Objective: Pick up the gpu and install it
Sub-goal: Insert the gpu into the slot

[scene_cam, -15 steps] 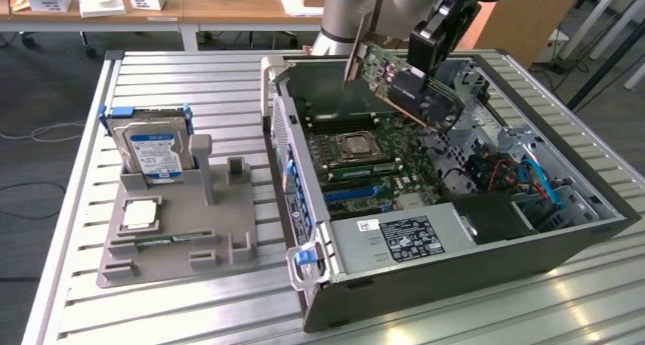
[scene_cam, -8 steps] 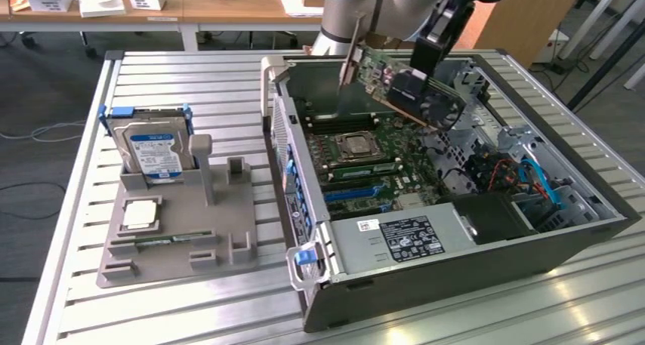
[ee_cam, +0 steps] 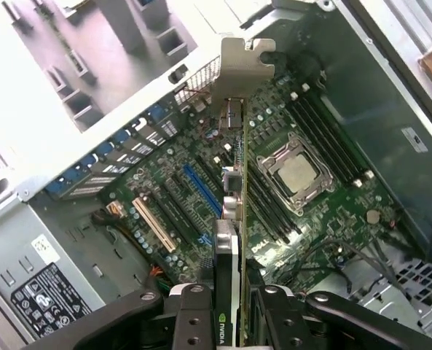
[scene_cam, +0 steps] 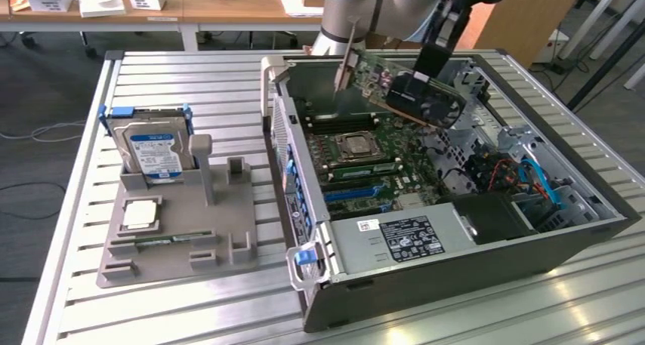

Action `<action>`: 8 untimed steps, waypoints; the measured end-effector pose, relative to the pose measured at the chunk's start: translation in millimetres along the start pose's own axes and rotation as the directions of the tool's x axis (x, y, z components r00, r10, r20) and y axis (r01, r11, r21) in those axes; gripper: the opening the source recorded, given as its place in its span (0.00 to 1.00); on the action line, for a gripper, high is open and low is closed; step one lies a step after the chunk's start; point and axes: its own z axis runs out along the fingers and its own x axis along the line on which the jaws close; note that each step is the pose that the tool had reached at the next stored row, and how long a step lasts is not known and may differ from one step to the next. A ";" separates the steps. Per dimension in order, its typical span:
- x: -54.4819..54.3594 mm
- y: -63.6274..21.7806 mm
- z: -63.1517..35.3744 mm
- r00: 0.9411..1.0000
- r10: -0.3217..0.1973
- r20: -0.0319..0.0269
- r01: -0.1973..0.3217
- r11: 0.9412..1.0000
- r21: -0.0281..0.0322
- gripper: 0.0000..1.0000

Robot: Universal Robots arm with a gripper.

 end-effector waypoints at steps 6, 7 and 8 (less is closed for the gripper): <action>0.0 -0.1 0.8 0.994 -0.109 -0.007 0.109 0.994 -0.002 0.27; 0.0 -0.1 1.0 0.992 -0.126 -0.008 0.126 0.992 -0.002 0.27; 0.0 -0.1 1.1 0.990 -0.144 -0.010 0.144 0.990 -0.002 0.27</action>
